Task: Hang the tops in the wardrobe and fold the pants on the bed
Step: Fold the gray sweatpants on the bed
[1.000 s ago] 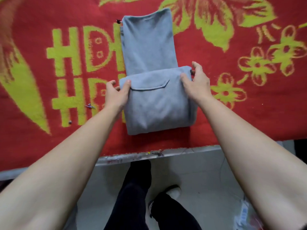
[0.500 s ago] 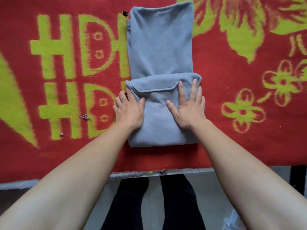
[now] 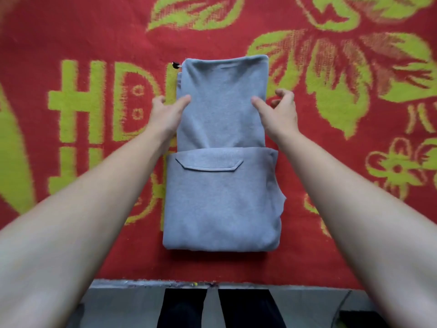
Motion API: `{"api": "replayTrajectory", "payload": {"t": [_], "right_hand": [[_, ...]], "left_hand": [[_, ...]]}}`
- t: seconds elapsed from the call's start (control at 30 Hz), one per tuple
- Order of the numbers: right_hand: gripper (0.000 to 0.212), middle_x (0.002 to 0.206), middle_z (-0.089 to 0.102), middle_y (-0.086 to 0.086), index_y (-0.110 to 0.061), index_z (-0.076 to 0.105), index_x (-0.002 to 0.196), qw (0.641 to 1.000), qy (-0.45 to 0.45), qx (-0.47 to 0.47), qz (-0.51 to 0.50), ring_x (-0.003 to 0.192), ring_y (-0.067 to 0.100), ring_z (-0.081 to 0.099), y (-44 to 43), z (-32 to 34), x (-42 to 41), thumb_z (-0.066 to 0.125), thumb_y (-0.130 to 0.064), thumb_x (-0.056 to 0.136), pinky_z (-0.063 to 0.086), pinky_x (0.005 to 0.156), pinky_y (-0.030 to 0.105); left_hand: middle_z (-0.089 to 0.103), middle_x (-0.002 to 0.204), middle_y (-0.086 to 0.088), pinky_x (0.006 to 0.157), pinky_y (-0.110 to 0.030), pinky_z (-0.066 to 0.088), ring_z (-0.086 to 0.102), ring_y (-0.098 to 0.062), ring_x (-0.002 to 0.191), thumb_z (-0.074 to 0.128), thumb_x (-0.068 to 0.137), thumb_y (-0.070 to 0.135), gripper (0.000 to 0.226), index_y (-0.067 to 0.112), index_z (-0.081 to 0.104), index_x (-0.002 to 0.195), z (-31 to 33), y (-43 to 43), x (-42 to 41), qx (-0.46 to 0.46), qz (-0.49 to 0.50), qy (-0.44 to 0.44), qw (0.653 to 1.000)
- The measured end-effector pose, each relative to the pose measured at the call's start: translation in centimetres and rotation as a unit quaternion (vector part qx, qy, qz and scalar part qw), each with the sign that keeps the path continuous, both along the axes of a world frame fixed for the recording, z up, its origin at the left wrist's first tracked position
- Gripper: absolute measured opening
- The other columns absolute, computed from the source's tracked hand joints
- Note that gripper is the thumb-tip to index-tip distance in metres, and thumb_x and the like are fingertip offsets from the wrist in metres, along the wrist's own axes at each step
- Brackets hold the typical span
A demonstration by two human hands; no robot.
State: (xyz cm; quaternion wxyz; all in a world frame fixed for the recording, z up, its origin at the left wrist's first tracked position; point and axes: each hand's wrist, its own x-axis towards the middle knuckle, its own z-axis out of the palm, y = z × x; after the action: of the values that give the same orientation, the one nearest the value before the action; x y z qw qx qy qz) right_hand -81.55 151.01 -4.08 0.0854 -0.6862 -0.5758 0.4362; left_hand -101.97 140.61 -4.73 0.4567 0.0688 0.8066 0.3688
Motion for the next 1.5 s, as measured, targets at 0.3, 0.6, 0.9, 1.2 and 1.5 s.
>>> {"api": "replayTrajectory", "payload": {"t": [0.3,0.6,0.9,1.2,1.5], "right_hand": [[0.055,0.102,0.073,0.005,-0.011,0.064,0.114,0.965,0.163,-0.187,-0.087,0.086,0.019,0.071,5.2,1.5,-3.2,0.077,-0.028,0.063,0.055,0.067,0.029],[0.015,0.066,0.061,-0.009,-0.021,0.068,0.075,0.974,0.198,-0.1,0.046,0.063,0.007,0.052,1.8,6.8,0.8,0.064,-0.01,0.065,0.039,0.057,0.022],[0.028,0.098,0.061,0.009,-0.013,0.067,0.09,0.904,-0.038,0.225,0.363,0.089,0.033,0.06,-12.5,8.7,10.0,0.065,-0.005,0.064,0.049,0.073,0.039],[0.054,0.118,0.058,0.009,-0.018,0.064,0.113,0.801,-0.208,0.072,0.556,0.109,0.033,0.054,-19.6,6.5,12.1,0.044,-0.046,0.071,0.036,0.097,0.042],[0.088,0.134,0.047,0.017,-0.02,0.04,0.146,0.872,-0.172,0.03,0.457,0.124,0.038,0.044,-8.1,6.5,4.2,0.054,-0.052,0.066,0.036,0.102,0.049]], "left_hand": [[0.061,0.07,-0.004,0.043,-0.019,0.045,0.059,-0.009,0.044,0.062,0.069,0.001,0.026,0.004,0.064,0.095,2.1,5.6,-0.2,0.024,0.02,-0.013,0.999],[0.063,0.07,0.009,0.056,-0.017,0.042,0.056,-0.004,0.062,0.05,0.058,-0.004,0.031,0.017,0.067,0.075,7.3,0.7,0.2,0.087,-0.04,-0.033,0.995],[0.063,0.089,-0.007,0.073,-0.03,0.039,0.056,-0.029,0.087,0.057,0.062,-0.005,0.031,0.013,0.065,0.086,8.9,-14.8,6.1,0.113,-0.422,0.296,0.85],[0.059,0.134,-0.008,0.107,-0.044,0.034,0.043,-0.028,0.136,0.056,0.078,0.012,0.042,0.013,0.066,0.119,6.4,-20.5,7.0,0.001,-0.656,0.287,0.698],[0.049,0.139,-0.009,0.109,-0.048,0.034,0.043,-0.028,0.13,0.046,0.069,0.044,0.075,0.02,0.044,0.14,7.7,-7.9,3.2,-0.053,-0.503,0.231,0.831]]}}
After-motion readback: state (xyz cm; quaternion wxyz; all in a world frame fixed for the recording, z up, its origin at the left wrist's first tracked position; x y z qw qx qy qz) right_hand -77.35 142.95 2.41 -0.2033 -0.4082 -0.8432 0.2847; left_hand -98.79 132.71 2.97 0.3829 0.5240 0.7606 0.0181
